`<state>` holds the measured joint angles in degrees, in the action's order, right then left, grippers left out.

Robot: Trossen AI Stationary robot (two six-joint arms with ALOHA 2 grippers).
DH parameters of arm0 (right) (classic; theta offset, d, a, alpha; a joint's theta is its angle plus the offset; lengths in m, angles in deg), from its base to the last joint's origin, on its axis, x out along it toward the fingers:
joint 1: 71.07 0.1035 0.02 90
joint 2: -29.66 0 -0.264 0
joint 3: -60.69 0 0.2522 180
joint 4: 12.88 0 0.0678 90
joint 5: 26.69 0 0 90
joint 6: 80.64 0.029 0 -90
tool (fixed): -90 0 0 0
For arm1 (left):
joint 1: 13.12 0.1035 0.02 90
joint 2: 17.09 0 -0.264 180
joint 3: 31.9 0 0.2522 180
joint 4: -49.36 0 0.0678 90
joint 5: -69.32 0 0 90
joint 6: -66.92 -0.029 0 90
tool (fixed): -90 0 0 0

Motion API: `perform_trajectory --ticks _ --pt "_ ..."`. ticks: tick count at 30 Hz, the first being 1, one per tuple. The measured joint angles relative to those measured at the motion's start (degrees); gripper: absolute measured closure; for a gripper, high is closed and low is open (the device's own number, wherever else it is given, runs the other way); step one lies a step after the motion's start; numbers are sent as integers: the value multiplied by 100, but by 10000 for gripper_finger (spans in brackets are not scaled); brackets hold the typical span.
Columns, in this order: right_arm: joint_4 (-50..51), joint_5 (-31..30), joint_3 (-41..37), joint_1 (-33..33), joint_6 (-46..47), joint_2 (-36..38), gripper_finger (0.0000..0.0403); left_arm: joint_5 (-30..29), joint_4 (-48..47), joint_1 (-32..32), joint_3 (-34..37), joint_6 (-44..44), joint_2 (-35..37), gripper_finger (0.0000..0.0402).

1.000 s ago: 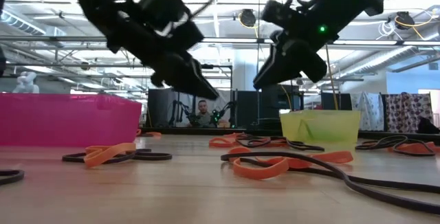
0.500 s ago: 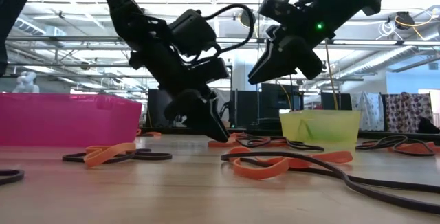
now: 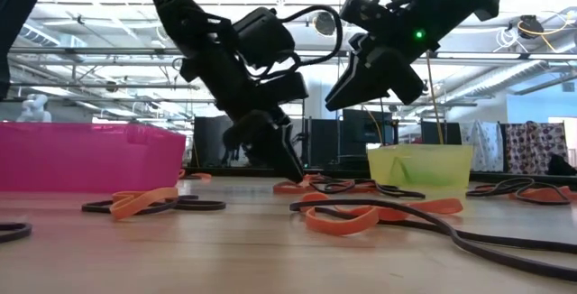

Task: Sort rubber bands into baskets
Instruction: Put the orange rubber band into the pink bin

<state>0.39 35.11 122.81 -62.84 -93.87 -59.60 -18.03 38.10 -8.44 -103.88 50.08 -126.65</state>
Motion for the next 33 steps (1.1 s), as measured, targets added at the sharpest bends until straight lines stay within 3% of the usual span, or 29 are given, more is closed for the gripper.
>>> perform_trajectory --ticks 22,28,33 --pt "-186 185 -157 -62 59 2 291 180 -569 -111 -106 176 272 253" --pt "-107 555 -160 -83 265 -4 291 482 -609 -232 -95 291 408 253" --pt "-82 603 -162 -85 294 -4 291 294 -588 -269 -28 335 409 253"
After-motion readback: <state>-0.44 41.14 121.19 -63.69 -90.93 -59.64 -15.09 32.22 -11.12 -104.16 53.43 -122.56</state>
